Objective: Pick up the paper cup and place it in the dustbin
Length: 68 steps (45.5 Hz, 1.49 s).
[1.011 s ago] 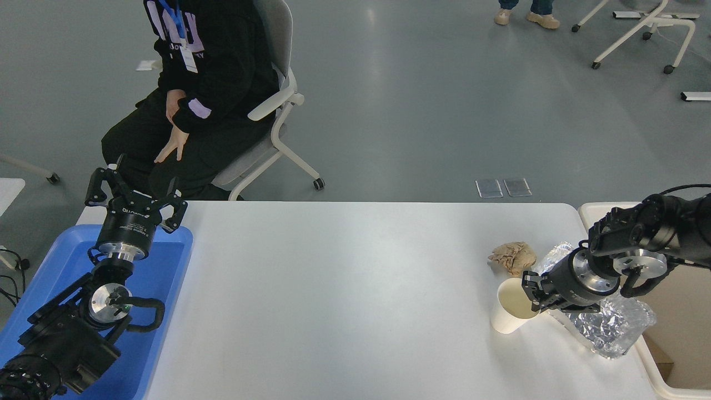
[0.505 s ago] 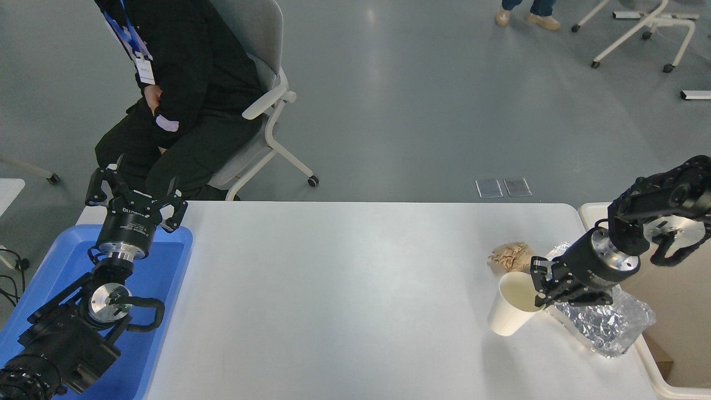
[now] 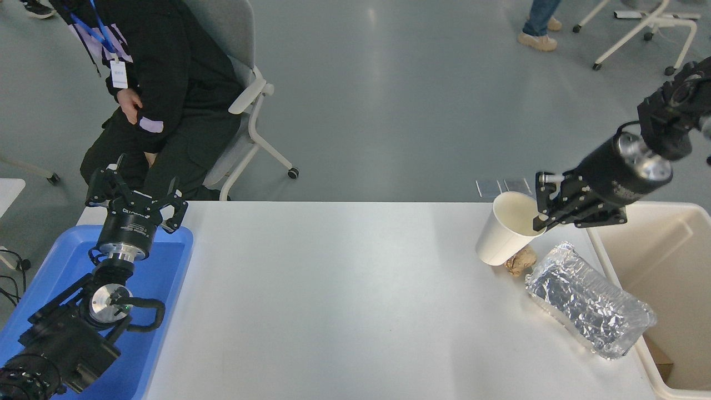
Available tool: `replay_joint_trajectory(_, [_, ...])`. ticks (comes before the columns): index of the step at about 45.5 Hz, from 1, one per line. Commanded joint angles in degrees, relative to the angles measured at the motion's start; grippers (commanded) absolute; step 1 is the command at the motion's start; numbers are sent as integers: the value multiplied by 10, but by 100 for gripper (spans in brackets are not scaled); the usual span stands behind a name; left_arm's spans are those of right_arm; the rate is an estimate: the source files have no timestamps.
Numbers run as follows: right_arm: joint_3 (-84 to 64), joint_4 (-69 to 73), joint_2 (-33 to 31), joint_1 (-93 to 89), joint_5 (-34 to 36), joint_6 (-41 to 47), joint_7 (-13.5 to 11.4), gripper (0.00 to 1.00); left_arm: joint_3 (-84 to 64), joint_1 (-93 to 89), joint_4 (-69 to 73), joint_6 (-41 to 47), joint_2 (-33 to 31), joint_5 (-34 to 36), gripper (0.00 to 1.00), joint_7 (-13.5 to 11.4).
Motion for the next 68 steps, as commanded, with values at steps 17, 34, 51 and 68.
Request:
replay_joint_trajectory(17, [-16,10,3,127,1,5,1,0,0,0,0,1,0,0,99,0])
replay_joint_trajectory(34, [-58,-1,-44,120,-2,5,-1,0,0,0,0,1,0,0,99,0])
replay_joint_trajectory(51, [-141,-140,-203,-55,-2,5,-1,0,0,0,1,1,0,0,99,0])
replay_joint_trajectory(68, [12,-236,-308,-336,0,-86,-3,0,0,0,0,1,0,0,99,0])
